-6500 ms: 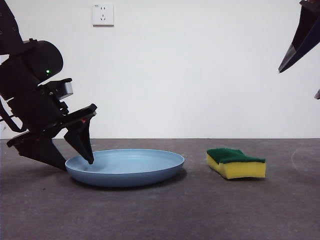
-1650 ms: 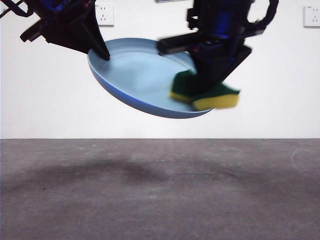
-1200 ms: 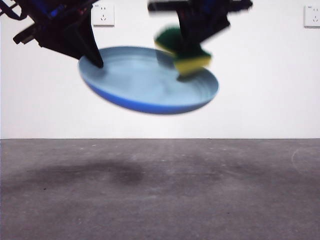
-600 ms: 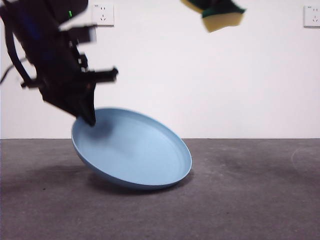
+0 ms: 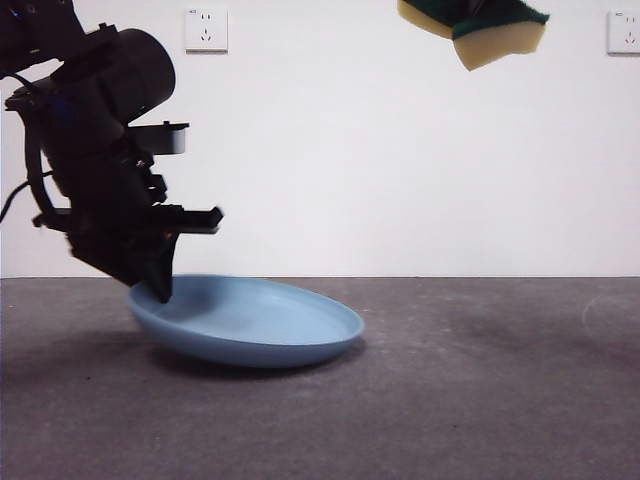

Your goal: Pick up the plate,pick up the cloth,clean the plate with the cloth

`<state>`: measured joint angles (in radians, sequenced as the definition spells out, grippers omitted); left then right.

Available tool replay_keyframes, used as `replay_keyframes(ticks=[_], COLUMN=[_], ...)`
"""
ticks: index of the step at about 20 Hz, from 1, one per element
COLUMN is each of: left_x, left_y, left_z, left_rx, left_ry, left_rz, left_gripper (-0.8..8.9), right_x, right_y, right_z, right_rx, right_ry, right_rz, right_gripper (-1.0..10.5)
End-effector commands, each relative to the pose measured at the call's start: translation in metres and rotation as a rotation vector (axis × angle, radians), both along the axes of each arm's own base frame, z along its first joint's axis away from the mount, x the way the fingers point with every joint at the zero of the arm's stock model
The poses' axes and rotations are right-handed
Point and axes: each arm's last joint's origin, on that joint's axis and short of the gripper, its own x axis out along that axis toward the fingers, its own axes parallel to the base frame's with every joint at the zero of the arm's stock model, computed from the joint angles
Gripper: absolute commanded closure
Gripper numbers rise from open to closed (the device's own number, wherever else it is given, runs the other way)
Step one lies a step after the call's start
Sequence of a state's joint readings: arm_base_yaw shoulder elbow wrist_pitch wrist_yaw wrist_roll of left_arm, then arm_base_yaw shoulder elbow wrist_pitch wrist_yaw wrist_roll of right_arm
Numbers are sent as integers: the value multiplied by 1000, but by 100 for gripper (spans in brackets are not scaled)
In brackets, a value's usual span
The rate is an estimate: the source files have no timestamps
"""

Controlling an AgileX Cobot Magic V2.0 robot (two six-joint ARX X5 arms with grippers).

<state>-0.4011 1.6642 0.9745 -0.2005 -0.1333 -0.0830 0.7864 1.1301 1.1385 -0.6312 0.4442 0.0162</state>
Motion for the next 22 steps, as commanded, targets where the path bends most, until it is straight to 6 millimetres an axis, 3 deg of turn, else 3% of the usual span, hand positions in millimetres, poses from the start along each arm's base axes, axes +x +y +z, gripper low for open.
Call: replay_keyframes(ticks=[1,2,6,8,12,15,19,22], left_x=[2,2,-3,-12,-42,-72,-109,-125], left_y=[4,4,2,-1,-2,8,26,35], left_z=[-3,-2,11,32,87,124,157,167], left_rx=[31,33,14,-13,-88,-138,-180,-191], left_ry=[-3,-12,-42,-103,-263,-364,-452,-481], left_rz=[-3,0,-9,-30,-70,-85,-86,-82], left_gripper=[415,377,373,373,373,373,373,373], right_x=[7,10,29,47,90,116,132,134], right_y=[3,4,7,12,20,20,17,15], right_z=[-9,-11,-26,-43,-88,-125,-166,-178], right_rx=[21,22,56,48,61,49,26,20], right_ry=[37,53,138,203,328,423,565,616], right_rz=[-28,-24,-39,-39,-43,-70,-90,-119], right_gripper=[963,963,963,963,963,963,936,916])
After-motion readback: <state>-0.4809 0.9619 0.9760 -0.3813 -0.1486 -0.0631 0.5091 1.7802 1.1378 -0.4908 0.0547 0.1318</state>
